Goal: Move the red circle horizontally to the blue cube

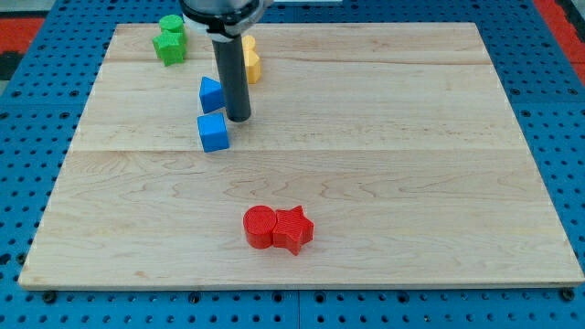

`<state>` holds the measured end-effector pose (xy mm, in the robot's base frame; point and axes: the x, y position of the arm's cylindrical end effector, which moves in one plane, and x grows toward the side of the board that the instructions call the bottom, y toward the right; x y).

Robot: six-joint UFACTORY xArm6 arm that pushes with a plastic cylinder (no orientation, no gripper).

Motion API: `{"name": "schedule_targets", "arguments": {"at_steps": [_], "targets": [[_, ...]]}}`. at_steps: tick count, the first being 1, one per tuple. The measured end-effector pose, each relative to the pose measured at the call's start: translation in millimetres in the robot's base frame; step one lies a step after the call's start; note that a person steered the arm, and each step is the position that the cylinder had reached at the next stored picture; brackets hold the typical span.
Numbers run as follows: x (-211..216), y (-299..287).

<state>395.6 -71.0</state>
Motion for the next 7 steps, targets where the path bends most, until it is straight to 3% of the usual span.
{"name": "schedule_targets", "arguments": {"at_steps": [1,2,3,4,5,6,7], "targets": [[31.5,-16.9],[35.9,-29.6],[35.7,22.5],[48.8,114.4],[140.2,156.5],[209.4,96.7],[197.2,50.7]]}}
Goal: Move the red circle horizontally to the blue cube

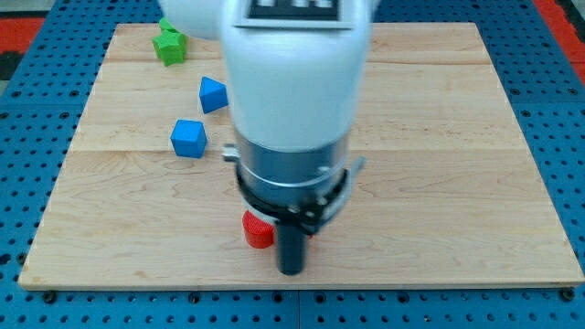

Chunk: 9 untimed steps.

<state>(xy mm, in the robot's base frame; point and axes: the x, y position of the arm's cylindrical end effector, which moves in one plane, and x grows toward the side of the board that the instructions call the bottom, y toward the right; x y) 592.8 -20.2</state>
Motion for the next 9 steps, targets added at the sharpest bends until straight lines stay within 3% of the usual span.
{"name": "schedule_targets", "arguments": {"at_steps": [1,3,5,6,7,8,9], "targets": [[-35.5,-18.3],[-63.4,-61.5],[-96.9,-46.9],[-96.2,-46.8],[-65.8,-58.2],[-71.1,-132.8],[-100.7,-114.4]]}}
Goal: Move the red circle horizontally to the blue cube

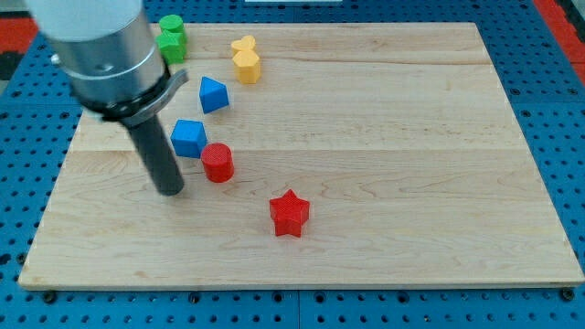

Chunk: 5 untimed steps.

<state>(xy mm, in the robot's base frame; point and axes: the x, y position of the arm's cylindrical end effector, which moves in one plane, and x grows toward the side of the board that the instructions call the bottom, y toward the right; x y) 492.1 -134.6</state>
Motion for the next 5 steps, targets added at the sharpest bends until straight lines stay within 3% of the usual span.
{"name": "schedule_targets", "arguments": {"at_steps": [1,2,3,4,5], "targets": [[-16.3,37.8],[19.5,40.9],[18.4,46.9],[-24.9,54.1],[-25.0,64.7]]}}
